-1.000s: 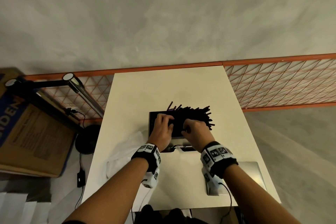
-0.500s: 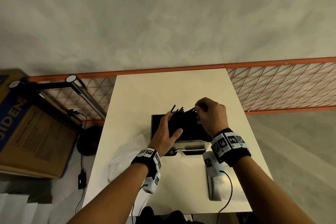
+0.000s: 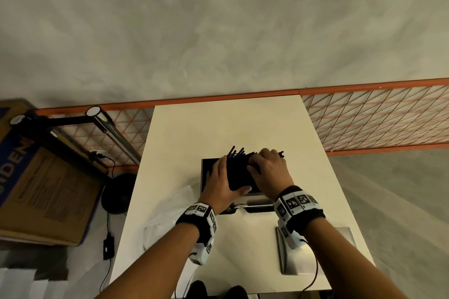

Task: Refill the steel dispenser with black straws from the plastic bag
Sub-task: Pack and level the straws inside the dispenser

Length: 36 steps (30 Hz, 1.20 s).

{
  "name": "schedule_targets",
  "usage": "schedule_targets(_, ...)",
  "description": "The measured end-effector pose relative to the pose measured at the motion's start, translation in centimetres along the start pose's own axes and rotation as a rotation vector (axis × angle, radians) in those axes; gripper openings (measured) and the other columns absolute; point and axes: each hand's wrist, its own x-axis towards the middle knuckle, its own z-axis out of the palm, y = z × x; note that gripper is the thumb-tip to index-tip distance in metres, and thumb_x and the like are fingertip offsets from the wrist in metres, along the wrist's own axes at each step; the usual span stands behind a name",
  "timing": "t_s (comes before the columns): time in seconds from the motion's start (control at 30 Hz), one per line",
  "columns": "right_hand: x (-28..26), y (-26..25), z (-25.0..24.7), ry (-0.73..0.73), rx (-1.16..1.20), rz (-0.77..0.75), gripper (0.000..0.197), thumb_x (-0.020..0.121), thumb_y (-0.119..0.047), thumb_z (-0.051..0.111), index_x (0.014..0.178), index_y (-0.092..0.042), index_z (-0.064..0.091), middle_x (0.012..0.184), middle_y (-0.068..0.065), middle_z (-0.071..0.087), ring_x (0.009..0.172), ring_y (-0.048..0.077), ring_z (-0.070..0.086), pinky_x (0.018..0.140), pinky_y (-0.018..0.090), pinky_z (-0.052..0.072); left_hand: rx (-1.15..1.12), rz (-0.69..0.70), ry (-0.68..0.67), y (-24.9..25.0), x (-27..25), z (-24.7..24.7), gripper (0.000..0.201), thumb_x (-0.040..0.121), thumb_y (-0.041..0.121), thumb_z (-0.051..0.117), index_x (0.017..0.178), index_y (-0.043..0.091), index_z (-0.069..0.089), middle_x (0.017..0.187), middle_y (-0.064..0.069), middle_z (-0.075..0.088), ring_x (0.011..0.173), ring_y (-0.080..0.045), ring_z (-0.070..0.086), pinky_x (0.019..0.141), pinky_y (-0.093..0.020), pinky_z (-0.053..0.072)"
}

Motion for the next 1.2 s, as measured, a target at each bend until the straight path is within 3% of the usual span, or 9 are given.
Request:
schedule_targets(0.17, -0.6, 1.9, -0.4, 0.244, 0.192, 0.337, 0.034, 0.093, -0.036, 0.056, 0.123, -0.021, 0.063, 0.126, 0.005, 0.053, 0.116, 0.026, 0.049, 0.092, 0.046, 0.043, 0.006, -0.005, -0.060, -0.4, 0.3, -0.4, 0.133, 0.065, 0.072, 0.081, 0.162, 0.025, 0.001, 0.167, 0.002, 0.010, 0.153, -0.023, 0.017, 0.122, -0.047, 0.029)
schedule_targets(0.33, -1.0, 5.0, 0.3, 0.076, 0.544, 0.589, 0.055, 0.098, -0.045, 0.047, 0.147, -0.020, 0.041, 0.151, -0.001, 0.038, 0.138, 0.020, 0.039, 0.113, 0.038, 0.032, 0.134, 0.020, -0.150, 0.1, 0.9, -0.4, 0.142, 0.062, 0.066, 0.086, 0.162, 0.021, -0.004, 0.166, -0.004, 0.015, 0.153, -0.025, 0.018, 0.124, -0.049, 0.023)
schedule_targets(0.5, -0.6, 4.8, 0.9, 0.016, 0.785, 0.571, 0.033, 0.100, -0.042, 0.046, 0.128, -0.030, 0.058, 0.131, -0.004, 0.061, 0.123, 0.019, 0.052, 0.097, 0.029, 0.037, 0.177, 0.133, -0.213, 0.7, 1.4, 0.3, 0.132, 0.069, 0.063, 0.083, 0.162, 0.027, -0.003, 0.165, 0.001, 0.019, 0.152, -0.023, 0.020, 0.124, -0.049, 0.023)
schedule_targets(0.67, -1.4, 4.3, 0.8, 0.052, 0.914, 0.607, 0.026, 0.088, -0.047, 0.053, 0.096, -0.029, 0.070, 0.100, -0.006, 0.072, 0.101, 0.017, 0.064, 0.092, 0.043, 0.051, 0.160, 0.227, -0.137, 0.3, 1.3, 1.0, 0.119, 0.069, 0.061, 0.082, 0.160, 0.027, 0.013, 0.158, 0.007, 0.019, 0.147, -0.020, 0.028, 0.121, -0.045, 0.032)
schedule_targets(0.83, -3.4, 4.2, 0.3, -0.078, 0.754, 0.411, 0.024, 0.094, -0.035, 0.062, 0.116, -0.027, 0.065, 0.112, -0.008, 0.069, 0.108, 0.013, 0.063, 0.080, 0.012, 0.045, 0.137, 0.184, -0.102, 0.6, 1.3, 1.0, 0.122, 0.066, 0.064, 0.083, 0.159, 0.027, 0.013, 0.160, 0.005, 0.020, 0.149, -0.018, 0.025, 0.122, -0.042, 0.030)
schedule_targets(0.93, -3.9, 4.7, 0.1, -0.303, 0.439, 0.154, 0.083, 0.075, -0.057, 0.074, 0.143, -0.025, 0.040, 0.136, -0.014, 0.048, 0.117, 0.004, 0.050, 0.094, 0.018, 0.042, 0.103, 0.129, -0.102, 0.8, 1.7, 1.2, 0.124, 0.062, 0.070, 0.081, 0.157, 0.032, 0.011, 0.160, 0.006, 0.024, 0.148, -0.018, 0.028, 0.121, -0.042, 0.032)
schedule_targets(1.0, -4.0, 5.0, 0.1, -0.397, 0.258, 0.049, 0.101, 0.070, -0.051, 0.081, 0.150, -0.022, 0.026, 0.147, -0.010, 0.036, 0.122, 0.009, 0.047, 0.097, 0.024, 0.045, 0.097, 0.091, -0.114, 0.8, 1.8, 1.2, 0.124, 0.059, 0.070, 0.080, 0.156, 0.036, 0.010, 0.159, 0.008, 0.025, 0.147, -0.019, 0.031, 0.118, -0.045, 0.036)
schedule_targets(1.07, -4.0, 5.1, 0.4, -0.401, 0.123, 0.020, 0.099, 0.072, -0.037, 0.082, 0.150, -0.019, 0.024, 0.150, 0.000, 0.035, 0.126, 0.020, 0.049, 0.097, 0.031, 0.050, 0.092, 0.070, -0.115, 0.7, 1.9, 1.2, 0.125, 0.058, 0.073, 0.080, 0.155, 0.038, 0.010, 0.158, 0.010, 0.025, 0.145, -0.020, 0.034, 0.116, -0.046, 0.038)
schedule_targets(1.2, -3.9, 4.5, 1.6, -0.271, 0.081, 0.035, 0.068, 0.076, -0.012, 0.072, 0.135, -0.014, 0.039, 0.130, 0.010, 0.052, 0.113, 0.031, 0.056, 0.089, 0.039, 0.052, 0.083, 0.073, -0.117, 0.9, 1.8, 1.2, 0.124, 0.058, 0.076, 0.077, 0.155, 0.036, 0.011, 0.159, 0.008, 0.027, 0.146, -0.019, 0.034, 0.118, -0.046, 0.037)
